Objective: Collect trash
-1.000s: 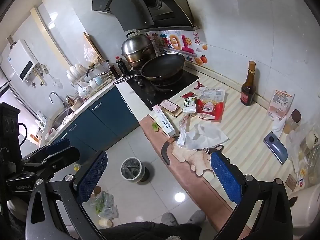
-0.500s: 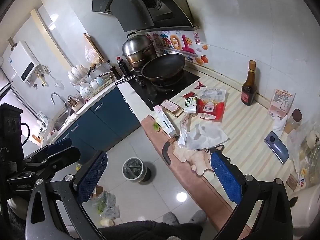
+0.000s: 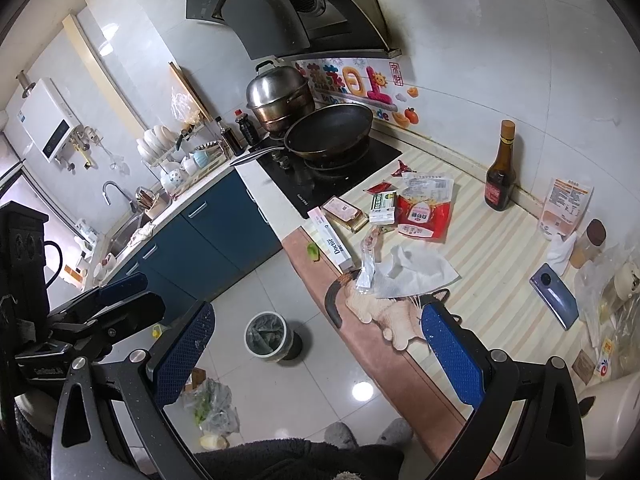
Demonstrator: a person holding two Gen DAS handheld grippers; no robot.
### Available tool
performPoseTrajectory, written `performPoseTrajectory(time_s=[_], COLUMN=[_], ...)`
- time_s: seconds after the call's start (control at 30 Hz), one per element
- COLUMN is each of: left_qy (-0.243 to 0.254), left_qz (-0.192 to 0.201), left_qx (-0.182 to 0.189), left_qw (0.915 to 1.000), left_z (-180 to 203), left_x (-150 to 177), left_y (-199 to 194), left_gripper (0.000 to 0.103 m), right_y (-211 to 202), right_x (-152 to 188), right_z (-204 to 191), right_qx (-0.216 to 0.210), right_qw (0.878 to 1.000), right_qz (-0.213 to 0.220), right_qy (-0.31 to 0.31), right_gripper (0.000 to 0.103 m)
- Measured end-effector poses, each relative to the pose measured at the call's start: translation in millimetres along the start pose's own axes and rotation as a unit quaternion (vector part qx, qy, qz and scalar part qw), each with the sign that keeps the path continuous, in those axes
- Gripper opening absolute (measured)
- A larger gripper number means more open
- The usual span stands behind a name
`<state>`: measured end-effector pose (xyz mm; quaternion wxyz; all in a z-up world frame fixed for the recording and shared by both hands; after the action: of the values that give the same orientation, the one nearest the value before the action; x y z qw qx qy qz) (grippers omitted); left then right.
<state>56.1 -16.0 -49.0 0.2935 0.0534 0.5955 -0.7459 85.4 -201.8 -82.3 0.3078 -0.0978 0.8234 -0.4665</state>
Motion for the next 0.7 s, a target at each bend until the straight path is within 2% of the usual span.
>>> performPoseTrajectory(time_s=[0.2,0.7], left_qy=[-0.014,-0.014], left_qz=[-0.012,-0.010], left_qx=[0.024,0.027], left_qw=[0.9995,0.9995], left_z=[-7,-13], left_x=[2,0], left_y=[7,4], left_gripper=[0.103,0.103], right_y=[2,3], right_x=[0,-6], right_z=[-3,-7], right_qx=[-0.002,-0.003], right_qw=[1.000,1.000], right_qz=[-0.001,-0.002], right_qy=[-0.001,-0.003], right_gripper=[0.103,0.103])
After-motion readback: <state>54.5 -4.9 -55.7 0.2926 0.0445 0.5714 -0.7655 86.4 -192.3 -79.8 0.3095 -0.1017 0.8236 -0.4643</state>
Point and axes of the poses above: each gripper's, at about its wrist camera, not at the fingertips, and y roughly the way its jaws point, z to its right, x to its underside, the point moved 7 cm from there along y, roughly the way its jaws point, and after that the axes turned 14 degrees about -z, right-handed, at the moved point
